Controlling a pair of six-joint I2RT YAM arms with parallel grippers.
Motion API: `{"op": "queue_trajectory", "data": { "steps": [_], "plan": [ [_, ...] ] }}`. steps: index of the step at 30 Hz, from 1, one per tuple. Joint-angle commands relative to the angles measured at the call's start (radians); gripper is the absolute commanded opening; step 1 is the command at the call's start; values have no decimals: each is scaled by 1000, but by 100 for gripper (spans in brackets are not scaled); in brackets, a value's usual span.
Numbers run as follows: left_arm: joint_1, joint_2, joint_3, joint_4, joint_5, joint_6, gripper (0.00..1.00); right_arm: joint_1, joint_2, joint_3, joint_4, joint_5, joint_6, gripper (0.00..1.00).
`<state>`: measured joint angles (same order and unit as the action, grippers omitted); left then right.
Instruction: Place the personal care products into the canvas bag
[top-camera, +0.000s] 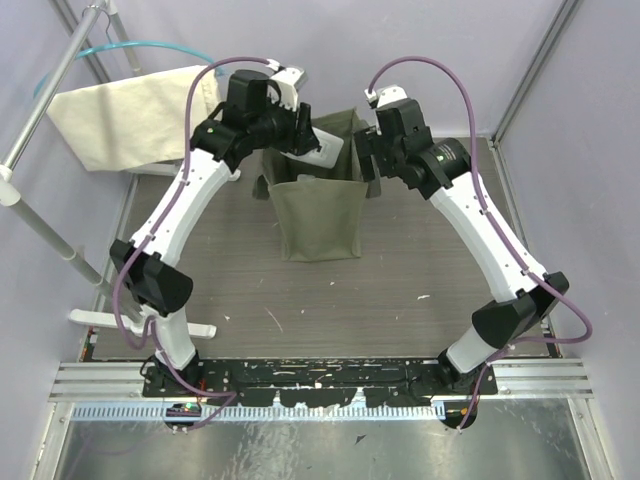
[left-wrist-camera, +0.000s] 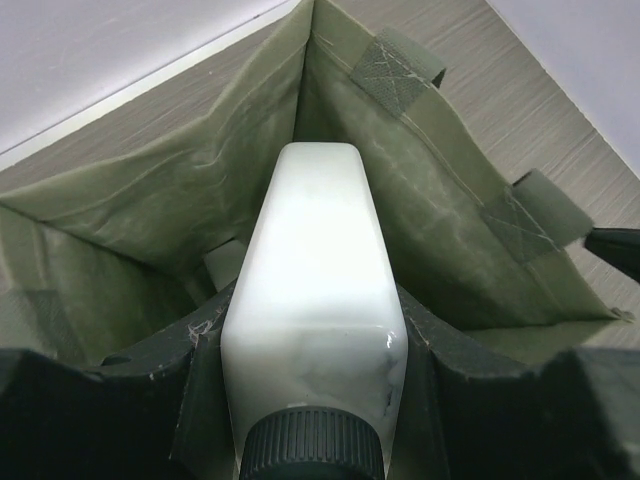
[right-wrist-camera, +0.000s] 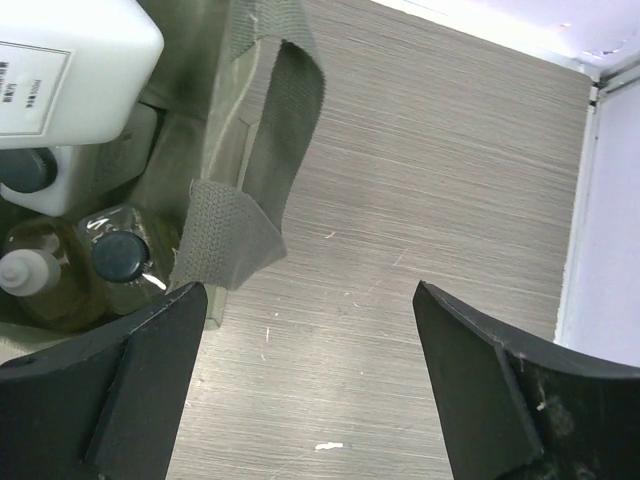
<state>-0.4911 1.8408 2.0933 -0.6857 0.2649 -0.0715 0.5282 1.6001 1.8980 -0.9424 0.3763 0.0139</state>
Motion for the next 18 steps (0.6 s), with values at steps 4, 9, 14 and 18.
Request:
{"op": "queue_trajectory", "data": {
  "steps": [4, 9, 14, 18],
  "plan": [
    [-14, 79, 173, 100, -3, 20, 0, 3, -58, -48, 89, 81, -21, 91],
    [-14, 166, 319, -33, -51, 60, 0, 0, -47, -68, 117, 98, -44, 91],
    [-14, 219, 357, -63, -70, 54, 0, -11, -25, -62, 142, 95, -59, 91],
    [-14, 276, 422, -111, -80, 52, 1, -15, -6, -47, 150, 95, -72, 91]
  ]
}}
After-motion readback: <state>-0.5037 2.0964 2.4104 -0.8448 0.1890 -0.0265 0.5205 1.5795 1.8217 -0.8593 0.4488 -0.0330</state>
